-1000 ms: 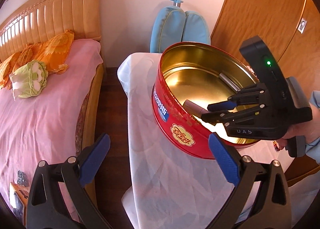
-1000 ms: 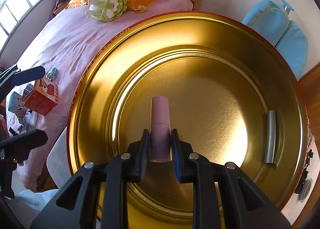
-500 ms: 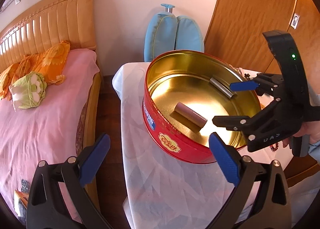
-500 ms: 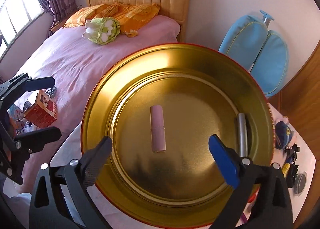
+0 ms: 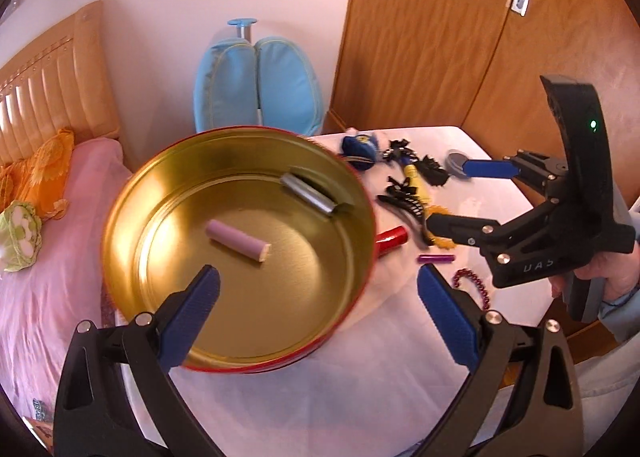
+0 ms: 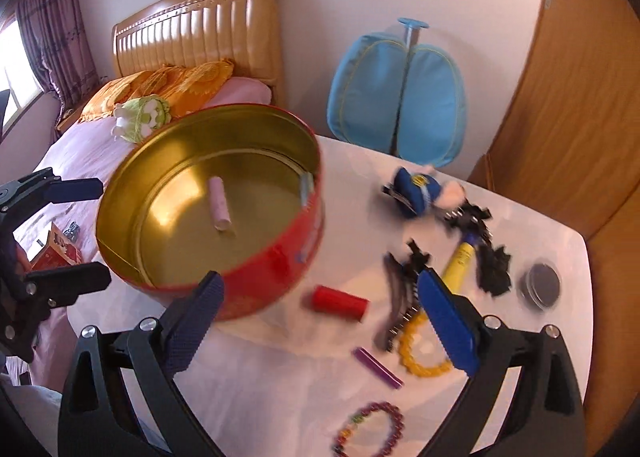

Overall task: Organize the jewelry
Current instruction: 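Withdraw the right gripper and move it over the clear round compact, then close the right gripper on the clear round compact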

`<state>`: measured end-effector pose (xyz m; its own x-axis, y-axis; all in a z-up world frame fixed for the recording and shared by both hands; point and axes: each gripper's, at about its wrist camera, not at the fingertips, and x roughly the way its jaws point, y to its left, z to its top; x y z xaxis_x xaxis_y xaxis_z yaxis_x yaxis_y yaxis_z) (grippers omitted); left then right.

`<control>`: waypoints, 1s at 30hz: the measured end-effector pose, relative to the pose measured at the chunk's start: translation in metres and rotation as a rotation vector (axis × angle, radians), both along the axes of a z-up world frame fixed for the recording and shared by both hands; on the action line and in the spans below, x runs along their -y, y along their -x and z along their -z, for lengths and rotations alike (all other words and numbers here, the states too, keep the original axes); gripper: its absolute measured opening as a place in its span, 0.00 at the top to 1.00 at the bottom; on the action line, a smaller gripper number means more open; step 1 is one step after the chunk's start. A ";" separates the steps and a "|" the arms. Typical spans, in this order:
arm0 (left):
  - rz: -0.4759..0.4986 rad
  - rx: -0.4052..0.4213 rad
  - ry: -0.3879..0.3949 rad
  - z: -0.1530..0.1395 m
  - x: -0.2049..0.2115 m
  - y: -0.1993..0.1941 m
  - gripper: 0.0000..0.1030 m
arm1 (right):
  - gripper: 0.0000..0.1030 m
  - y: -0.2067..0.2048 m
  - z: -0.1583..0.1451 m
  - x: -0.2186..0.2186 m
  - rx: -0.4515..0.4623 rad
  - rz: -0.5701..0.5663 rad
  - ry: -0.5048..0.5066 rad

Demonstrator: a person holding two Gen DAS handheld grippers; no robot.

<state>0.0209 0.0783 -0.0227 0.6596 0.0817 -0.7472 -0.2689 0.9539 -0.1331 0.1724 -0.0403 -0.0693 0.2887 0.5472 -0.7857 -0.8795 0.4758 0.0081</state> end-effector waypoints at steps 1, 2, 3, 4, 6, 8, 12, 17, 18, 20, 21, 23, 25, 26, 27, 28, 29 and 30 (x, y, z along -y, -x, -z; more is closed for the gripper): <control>0.014 0.003 0.001 -0.001 0.013 -0.011 0.07 | 0.05 -0.009 0.003 0.017 -0.002 0.014 0.007; 0.027 0.004 -0.003 -0.001 0.028 -0.023 0.07 | 0.05 -0.017 0.005 0.031 -0.004 0.025 0.013; 0.038 0.005 -0.005 -0.001 0.040 -0.033 0.07 | 0.05 -0.026 0.007 0.046 -0.006 0.038 0.020; 0.049 0.008 -0.005 -0.001 0.053 -0.044 0.07 | 0.05 -0.034 0.009 0.059 -0.008 0.047 0.025; 0.067 0.014 0.001 0.000 0.078 -0.064 0.07 | 0.05 -0.049 0.011 0.085 -0.009 0.061 0.031; 0.076 0.013 0.009 0.003 0.099 -0.079 0.07 | 0.05 -0.064 0.012 0.105 -0.008 0.073 0.034; 0.110 -0.020 0.026 0.008 0.130 -0.101 0.07 | 0.05 -0.088 0.017 0.134 -0.022 0.106 0.032; 0.172 -0.070 0.015 0.019 0.143 -0.129 0.07 | 0.05 -0.118 0.038 0.146 -0.073 0.175 0.040; 0.188 -0.074 0.014 0.022 0.142 -0.137 0.07 | 0.05 -0.124 0.042 0.145 -0.076 0.191 0.045; 0.220 -0.081 0.009 0.029 0.139 -0.155 0.07 | 0.05 -0.140 0.051 0.141 -0.073 0.234 0.059; 0.229 -0.088 0.008 0.033 0.137 -0.166 0.07 | 0.05 -0.149 0.055 0.139 -0.074 0.261 0.070; 0.245 -0.091 0.000 0.041 0.131 -0.185 0.07 | 0.05 -0.169 0.065 0.135 -0.081 0.318 0.089; 0.257 -0.087 -0.006 0.049 0.124 -0.203 0.07 | 0.05 -0.190 0.074 0.129 -0.081 0.360 0.097; 0.263 -0.089 0.002 0.053 0.121 -0.211 0.07 | 0.05 -0.200 0.078 0.126 -0.081 0.378 0.103; 0.267 -0.092 0.013 0.058 0.117 -0.218 0.07 | 0.05 -0.210 0.083 0.123 -0.083 0.394 0.110; 0.273 -0.095 0.025 0.061 0.114 -0.224 0.07 | 0.05 -0.219 0.087 0.119 -0.086 0.406 0.113; 0.282 -0.100 0.037 0.066 0.112 -0.231 0.07 | 0.05 -0.226 0.091 0.117 -0.088 0.415 0.114; 0.291 -0.105 0.043 0.071 0.110 -0.236 0.07 | 0.05 -0.233 0.094 0.114 -0.091 0.421 0.114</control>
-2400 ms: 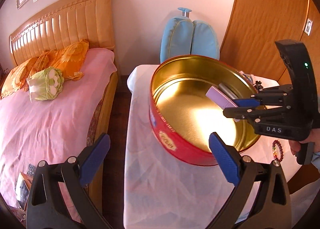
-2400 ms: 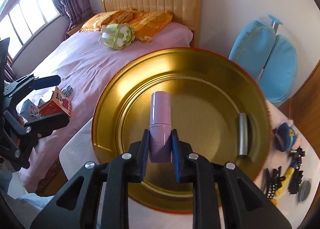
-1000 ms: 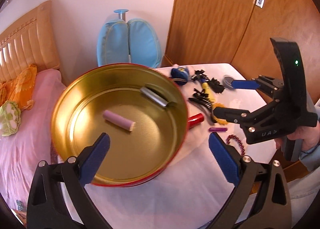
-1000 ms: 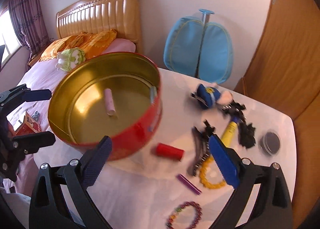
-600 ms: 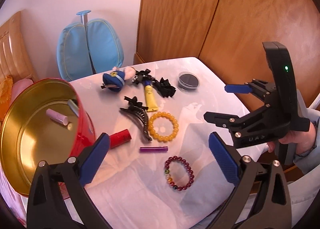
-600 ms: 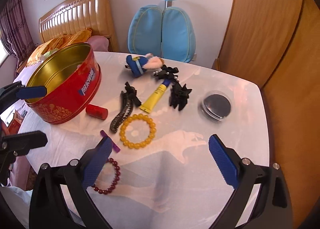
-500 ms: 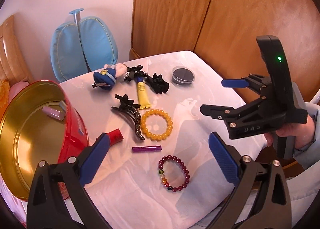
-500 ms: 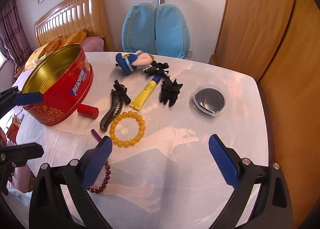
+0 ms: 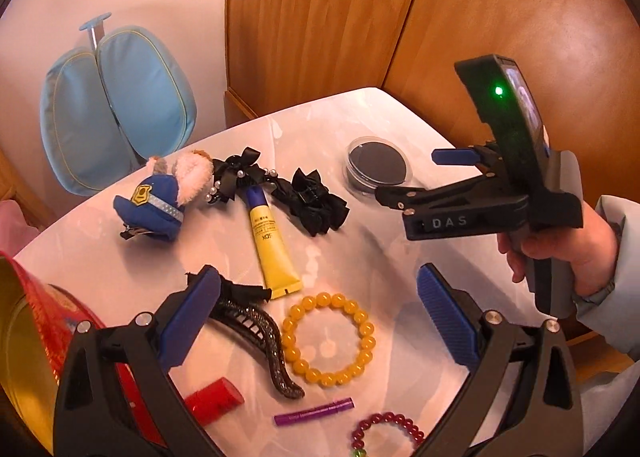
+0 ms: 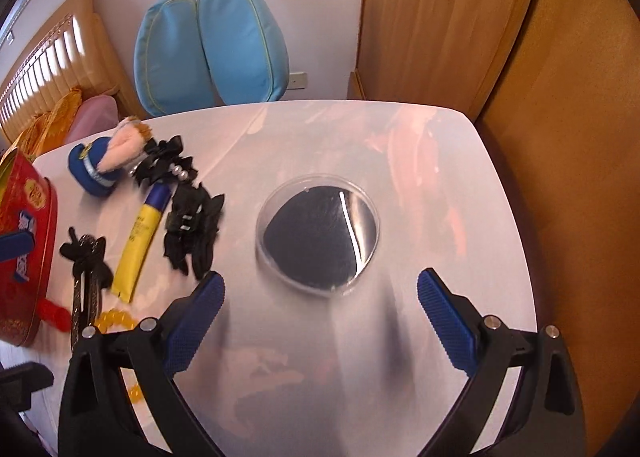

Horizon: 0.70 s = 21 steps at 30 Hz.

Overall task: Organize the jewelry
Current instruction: 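Close the right gripper on the clear round compact, then carry the compact into the red tin and open the right gripper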

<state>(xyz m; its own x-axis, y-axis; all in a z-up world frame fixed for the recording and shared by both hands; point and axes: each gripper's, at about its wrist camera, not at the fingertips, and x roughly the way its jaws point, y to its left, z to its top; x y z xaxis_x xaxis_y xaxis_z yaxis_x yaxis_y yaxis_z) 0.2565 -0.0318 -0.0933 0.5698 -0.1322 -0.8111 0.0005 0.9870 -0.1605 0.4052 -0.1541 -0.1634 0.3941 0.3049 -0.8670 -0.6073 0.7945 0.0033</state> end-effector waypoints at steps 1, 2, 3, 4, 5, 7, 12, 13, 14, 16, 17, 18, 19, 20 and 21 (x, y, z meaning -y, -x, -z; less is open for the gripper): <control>0.008 -0.005 0.000 0.004 -0.002 -0.005 0.07 | 0.05 -0.006 0.003 -0.004 -0.004 0.001 0.003; 0.014 -0.008 -0.001 0.008 -0.003 -0.009 0.07 | 0.05 -0.010 0.006 -0.007 -0.006 -0.003 0.010; 0.017 -0.013 -0.001 0.011 -0.005 -0.013 0.07 | 0.05 -0.013 0.008 -0.011 -0.003 -0.011 0.018; 0.019 -0.016 0.002 0.013 -0.007 -0.017 0.07 | 0.05 -0.015 0.010 -0.015 0.001 -0.021 0.024; 0.022 -0.016 0.008 0.015 -0.009 -0.020 0.07 | 0.05 -0.016 0.012 -0.018 0.003 -0.032 0.026; 0.024 -0.021 0.017 0.018 -0.011 -0.024 0.07 | 0.05 -0.019 0.015 -0.023 0.006 -0.046 0.024; 0.032 -0.035 0.026 0.021 -0.012 -0.026 0.07 | 0.26 -0.022 0.025 -0.029 0.016 -0.043 0.061; 0.034 -0.037 0.026 0.021 -0.011 -0.025 0.07 | 0.26 -0.021 0.025 -0.027 0.009 -0.044 0.055; 0.037 -0.037 0.024 0.020 -0.010 -0.024 0.07 | 0.26 -0.018 0.025 -0.026 0.003 -0.050 0.048; 0.040 -0.039 0.019 0.018 -0.007 -0.023 0.07 | 0.26 -0.010 0.019 -0.022 0.019 -0.057 0.042; 0.039 -0.037 0.018 0.016 -0.005 -0.022 0.07 | 0.26 -0.005 0.015 -0.019 0.033 -0.060 0.036; 0.038 -0.035 0.017 0.015 -0.004 -0.021 0.07 | 0.26 0.001 0.010 -0.016 0.043 -0.063 0.025; 0.035 -0.032 0.017 0.013 -0.002 -0.018 0.07 | 0.26 0.007 0.004 -0.012 0.052 -0.068 0.015; 0.033 -0.030 0.017 0.010 0.000 -0.016 0.07 | 0.26 0.014 -0.002 -0.009 0.059 -0.072 0.007; 0.030 -0.027 0.016 0.008 0.002 -0.013 0.07 | 0.26 0.020 -0.008 -0.006 0.067 -0.077 -0.002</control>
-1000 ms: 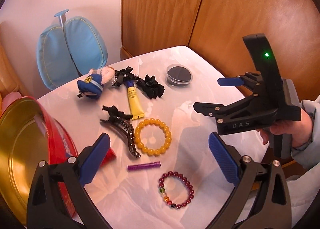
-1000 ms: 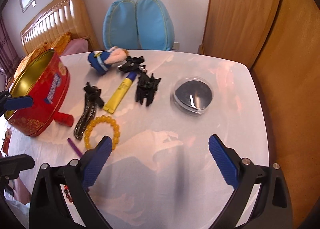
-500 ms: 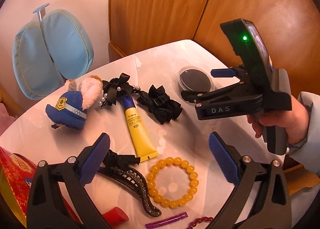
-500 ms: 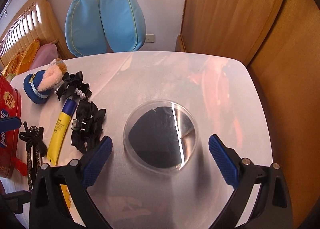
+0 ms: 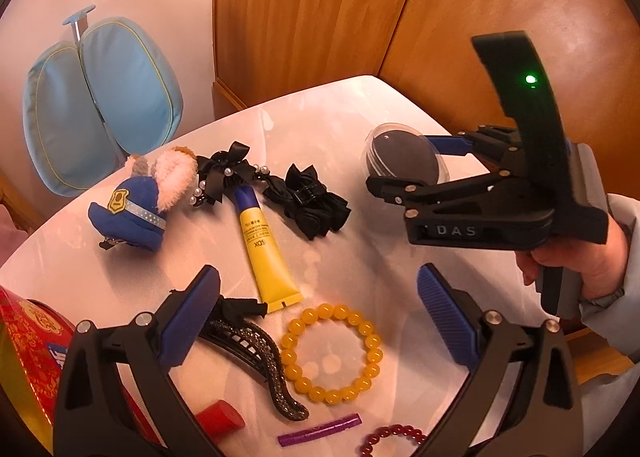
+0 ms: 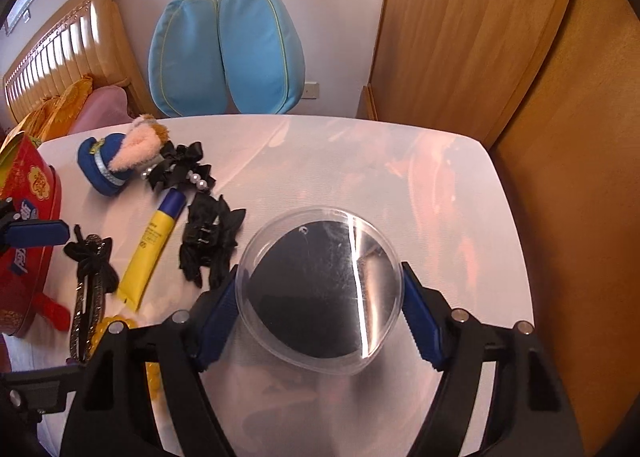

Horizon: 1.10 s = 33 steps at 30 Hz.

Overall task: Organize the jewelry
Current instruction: 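Carry the compact into the red tin and open the right gripper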

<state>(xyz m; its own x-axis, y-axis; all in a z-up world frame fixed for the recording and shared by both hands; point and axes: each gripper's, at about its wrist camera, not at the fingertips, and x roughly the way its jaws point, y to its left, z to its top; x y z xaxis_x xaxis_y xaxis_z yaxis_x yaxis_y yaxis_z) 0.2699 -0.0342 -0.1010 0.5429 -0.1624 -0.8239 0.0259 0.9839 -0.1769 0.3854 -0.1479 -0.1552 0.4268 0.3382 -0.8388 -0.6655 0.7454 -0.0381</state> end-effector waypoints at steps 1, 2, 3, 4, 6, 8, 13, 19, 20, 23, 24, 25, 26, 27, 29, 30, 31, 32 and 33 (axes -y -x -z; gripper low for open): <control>-0.002 0.002 -0.001 -0.003 0.003 0.003 0.07 | 0.26 0.007 -0.007 0.004 0.007 -0.007 -0.010; -0.004 0.005 -0.003 -0.006 0.006 0.007 0.07 | 0.26 0.012 -0.013 0.007 0.012 -0.013 -0.018; -0.006 0.007 -0.006 -0.009 0.008 0.010 0.07 | 0.26 0.017 -0.020 0.010 0.020 -0.019 -0.028; -0.010 0.009 -0.011 -0.012 0.012 0.015 0.07 | 0.26 0.023 -0.027 0.013 0.028 -0.025 -0.037; -0.018 0.017 -0.021 -0.020 0.018 0.025 0.07 | 0.26 0.033 -0.041 0.019 0.042 -0.039 -0.058; -0.031 0.033 -0.031 -0.030 0.025 0.037 0.07 | 0.26 0.044 -0.055 0.025 0.065 -0.058 -0.077; -0.104 0.084 -0.092 -0.056 0.034 0.074 0.07 | 0.26 0.074 -0.088 0.034 0.115 -0.123 -0.137; -0.282 0.105 -0.147 -0.084 0.004 0.139 0.07 | 0.26 0.110 -0.115 0.014 0.123 -0.250 -0.219; -0.314 0.105 -0.155 -0.087 -0.004 0.151 0.07 | 0.26 0.116 -0.116 0.005 0.121 -0.274 -0.227; -0.414 0.102 -0.175 -0.091 -0.031 0.187 0.07 | 0.26 0.141 -0.120 -0.024 0.108 -0.357 -0.247; -0.442 0.102 -0.175 -0.091 -0.041 0.197 0.07 | 0.26 0.150 -0.121 -0.033 0.107 -0.384 -0.249; -0.470 0.101 -0.175 -0.091 -0.052 0.207 0.07 | 0.26 0.160 -0.122 -0.044 0.106 -0.415 -0.249; -0.493 0.101 -0.176 -0.089 -0.062 0.217 0.06 | 0.26 0.168 -0.122 -0.054 0.105 -0.438 -0.250; -0.515 0.103 -0.177 -0.088 -0.073 0.226 0.06 | 0.26 0.176 -0.123 -0.066 0.102 -0.461 -0.251; -0.544 0.113 -0.174 -0.089 -0.096 0.245 0.06 | 0.26 0.191 -0.125 -0.093 0.101 -0.499 -0.250; -0.554 0.121 -0.172 -0.089 -0.109 0.255 0.07 | 0.26 0.198 -0.126 -0.107 0.103 -0.512 -0.249; -0.561 0.123 -0.169 -0.089 -0.121 0.264 0.06 | 0.26 0.204 -0.126 -0.123 0.101 -0.521 -0.245; -0.572 0.117 -0.170 -0.088 -0.135 0.273 0.06 | 0.26 0.211 -0.125 -0.141 0.090 -0.528 -0.236; -0.583 0.114 -0.176 -0.088 -0.148 0.283 0.06 | 0.26 0.218 -0.123 -0.160 0.070 -0.539 -0.230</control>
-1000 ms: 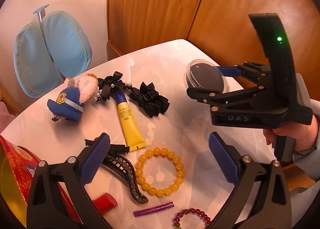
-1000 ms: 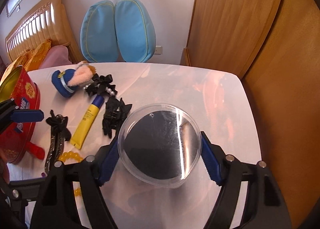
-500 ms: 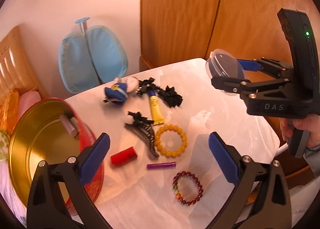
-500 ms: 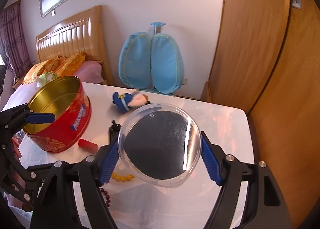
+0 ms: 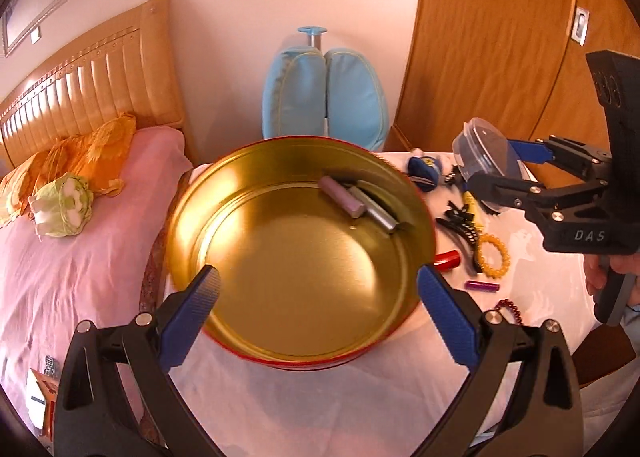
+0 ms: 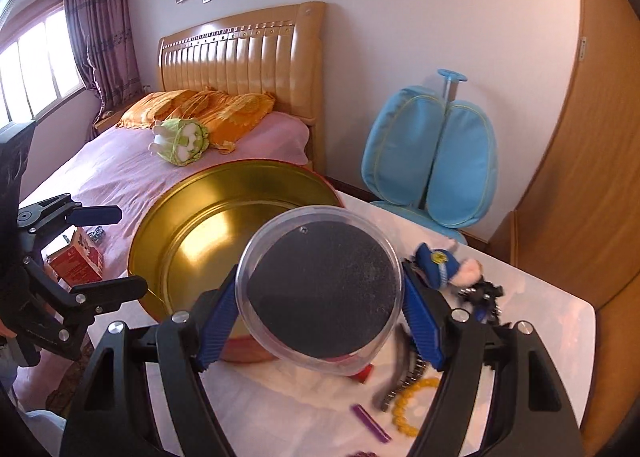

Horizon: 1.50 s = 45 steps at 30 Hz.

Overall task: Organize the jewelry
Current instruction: 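Carry the compact into the red tin and open the right gripper, then withdraw the right gripper and move it to the dark red bead bracelet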

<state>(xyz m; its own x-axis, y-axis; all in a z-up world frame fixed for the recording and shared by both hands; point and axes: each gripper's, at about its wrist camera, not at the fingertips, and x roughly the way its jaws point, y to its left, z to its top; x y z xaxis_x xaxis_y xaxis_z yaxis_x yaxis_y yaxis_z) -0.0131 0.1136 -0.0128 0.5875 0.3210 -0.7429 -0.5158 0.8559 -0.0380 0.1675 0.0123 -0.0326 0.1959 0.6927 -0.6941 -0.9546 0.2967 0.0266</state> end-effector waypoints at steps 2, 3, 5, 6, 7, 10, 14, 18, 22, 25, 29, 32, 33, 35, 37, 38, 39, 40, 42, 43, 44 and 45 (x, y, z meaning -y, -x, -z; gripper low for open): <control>-0.020 0.009 -0.003 0.002 -0.027 0.020 0.06 | 0.26 0.012 0.009 -0.035 -0.026 -0.034 0.026; -0.032 0.009 0.004 0.005 -0.040 0.029 0.06 | 0.26 0.018 0.016 -0.054 -0.034 -0.044 0.052; -0.055 -0.004 0.024 0.014 -0.066 0.046 0.06 | 0.26 0.028 0.031 -0.088 -0.072 -0.052 0.102; -0.061 -0.010 0.036 0.018 -0.077 0.053 0.06 | 0.26 0.031 0.040 -0.103 -0.102 -0.054 0.128; -0.066 -0.017 0.053 0.024 -0.088 0.059 0.06 | 0.26 0.035 0.048 -0.116 -0.123 -0.054 0.158; -0.069 -0.024 0.101 0.039 -0.114 0.070 0.06 | 0.26 0.047 0.070 -0.145 -0.135 -0.055 0.249; -0.046 -0.020 0.153 0.054 -0.131 0.073 0.06 | 0.26 0.057 0.087 -0.163 -0.137 -0.059 0.325; -0.010 -0.005 0.176 0.061 -0.136 0.066 0.06 | 0.26 0.066 0.100 -0.176 -0.121 -0.073 0.393; 0.009 0.007 0.184 0.063 -0.139 0.060 0.06 | 0.26 0.071 0.110 -0.177 -0.115 -0.079 0.448; 0.012 0.009 0.186 0.063 -0.139 0.059 0.06 | 0.26 0.072 0.113 -0.174 -0.105 -0.084 0.479; 0.009 0.007 0.184 0.061 -0.137 0.059 0.06 | 0.25 0.073 0.109 -0.170 -0.099 -0.077 0.461; 0.010 0.007 0.175 0.059 -0.132 0.062 0.06 | 0.12 0.074 0.103 -0.167 -0.088 -0.070 0.431; 0.011 0.008 0.172 0.058 -0.130 0.063 0.06 | 0.11 0.074 0.100 -0.166 -0.087 -0.073 0.422; 0.010 0.012 0.168 0.055 -0.126 0.063 0.06 | 0.11 0.074 0.094 -0.160 -0.073 -0.072 0.400; 0.013 0.018 0.166 0.051 -0.121 0.063 0.06 | 0.11 0.073 0.086 -0.153 -0.055 -0.058 0.366; 0.017 0.022 0.166 0.050 -0.118 0.064 0.06 | 0.10 0.070 0.081 -0.148 -0.048 -0.044 0.343; 0.022 0.025 0.165 0.048 -0.114 0.063 0.06 | 0.10 0.068 0.076 -0.144 -0.044 -0.030 0.319; 0.030 0.027 0.163 0.046 -0.111 0.062 0.06 | 0.10 0.065 0.070 -0.138 -0.039 -0.014 0.293; 0.052 0.028 0.149 0.042 -0.102 0.059 0.06 | 0.10 0.059 0.058 -0.125 -0.025 0.019 0.246; 0.063 0.027 0.140 0.040 -0.097 0.056 0.06 | 0.10 0.055 0.053 -0.117 -0.017 0.034 0.222; 0.072 0.026 0.132 0.038 -0.091 0.053 0.06 | 0.10 0.053 0.048 -0.109 -0.010 0.047 0.203; 0.079 0.025 0.125 0.036 -0.086 0.049 0.06 | 0.10 0.050 0.044 -0.102 -0.007 0.059 0.187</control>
